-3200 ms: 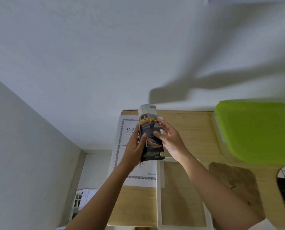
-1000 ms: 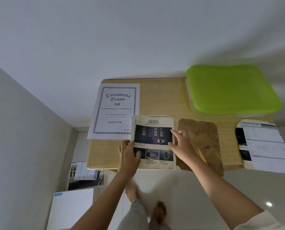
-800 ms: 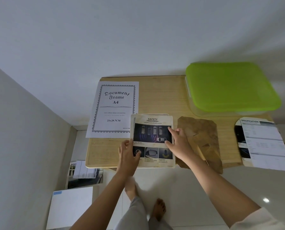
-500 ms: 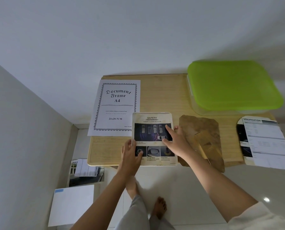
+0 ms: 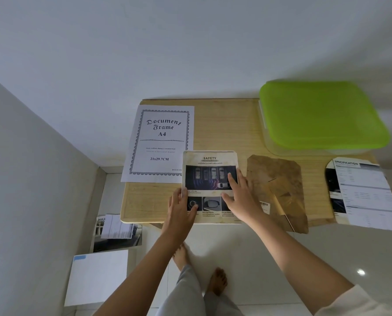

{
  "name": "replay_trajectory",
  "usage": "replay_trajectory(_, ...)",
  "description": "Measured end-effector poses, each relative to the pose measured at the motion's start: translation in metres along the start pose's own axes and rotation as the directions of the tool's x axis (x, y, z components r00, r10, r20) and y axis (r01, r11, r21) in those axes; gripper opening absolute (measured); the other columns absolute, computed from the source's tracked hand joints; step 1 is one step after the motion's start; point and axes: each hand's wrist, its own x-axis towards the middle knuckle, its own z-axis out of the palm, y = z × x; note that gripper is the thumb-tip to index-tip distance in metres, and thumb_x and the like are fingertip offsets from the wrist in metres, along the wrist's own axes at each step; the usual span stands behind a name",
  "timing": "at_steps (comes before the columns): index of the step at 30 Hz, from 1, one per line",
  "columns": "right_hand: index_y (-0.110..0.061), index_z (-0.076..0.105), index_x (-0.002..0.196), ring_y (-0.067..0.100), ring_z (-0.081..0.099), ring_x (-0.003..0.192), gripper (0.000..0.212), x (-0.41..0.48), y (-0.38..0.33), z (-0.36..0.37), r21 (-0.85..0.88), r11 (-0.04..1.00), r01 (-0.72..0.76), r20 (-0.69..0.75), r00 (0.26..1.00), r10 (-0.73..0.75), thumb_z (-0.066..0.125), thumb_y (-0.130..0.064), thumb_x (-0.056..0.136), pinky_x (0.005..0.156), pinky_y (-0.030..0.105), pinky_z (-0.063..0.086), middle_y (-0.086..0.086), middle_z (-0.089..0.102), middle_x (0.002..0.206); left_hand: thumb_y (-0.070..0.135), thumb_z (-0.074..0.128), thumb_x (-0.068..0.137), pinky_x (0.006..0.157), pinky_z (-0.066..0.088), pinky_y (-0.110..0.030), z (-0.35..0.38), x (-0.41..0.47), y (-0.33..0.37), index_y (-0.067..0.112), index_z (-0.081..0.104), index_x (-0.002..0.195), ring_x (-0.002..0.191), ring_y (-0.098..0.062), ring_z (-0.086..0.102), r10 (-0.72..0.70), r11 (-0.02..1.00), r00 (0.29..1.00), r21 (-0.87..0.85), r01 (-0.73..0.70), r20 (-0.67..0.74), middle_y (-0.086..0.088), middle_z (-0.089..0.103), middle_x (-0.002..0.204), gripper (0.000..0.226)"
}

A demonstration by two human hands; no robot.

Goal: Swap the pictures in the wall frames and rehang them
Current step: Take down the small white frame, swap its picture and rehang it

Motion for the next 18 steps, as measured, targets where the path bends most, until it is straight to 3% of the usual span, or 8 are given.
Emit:
replay_trajectory(5, -0.021, 0.013, 0.148, 0.027, 0.009, 0.141, 0.063, 0.001, -0.006, 0.001, -0.024, 1.000, 0.004, 0.007, 1.000, -0.004, 0.037, -0.045, 0.095, 0.113, 0.040, 0.021, 0.004, -0.006, 0.157, 0.024, 0.047, 0.095, 0.110, 0.032, -0.036, -0.001, 0.001, 0.000, 0.007, 0.021, 0.145, 0.132, -0.022, 0.025, -0.023, 0.999, 1.000, 0.029, 0.022, 0.021, -0.009, 0.025, 0.145, 0.059)
replay_trajectory(8, -0.022, 0.013, 0.148, 0.028, 0.011, 0.139, 0.063, 0.002, -0.008, 0.002, -0.040, 0.999, -0.004, 0.010, 1.000, 0.005, 0.036, -0.046, 0.095, 0.113, 0.040, 0.021, 0.004, -0.004, 0.157, 0.022, 0.046, 0.095, 0.110, 0.033, -0.040, -0.002, 0.002, 0.001, 0.006, 0.021, 0.145, 0.133, -0.022, 0.023, -0.032, 0.999, 0.999, 0.024, 0.031, 0.031, -0.010, 0.024, 0.146, 0.058)
replay_trajectory(18, -0.023, 0.015, 0.148, 0.027, 0.011, 0.140, 0.063, 0.009, -0.010, -0.005, -0.010, 1.000, -0.003, 0.010, 1.000, 0.003, 0.041, -0.043, 0.094, 0.114, 0.038, 0.017, 0.002, 0.000, 0.157, 0.018, 0.048, 0.093, 0.106, 0.037, -0.033, -0.010, 0.013, 0.004, 0.005, 0.023, 0.144, 0.126, -0.018, 0.027, -0.039, 0.999, 0.998, -0.034, 0.040, 0.041, -0.009, 0.026, 0.139, 0.058)
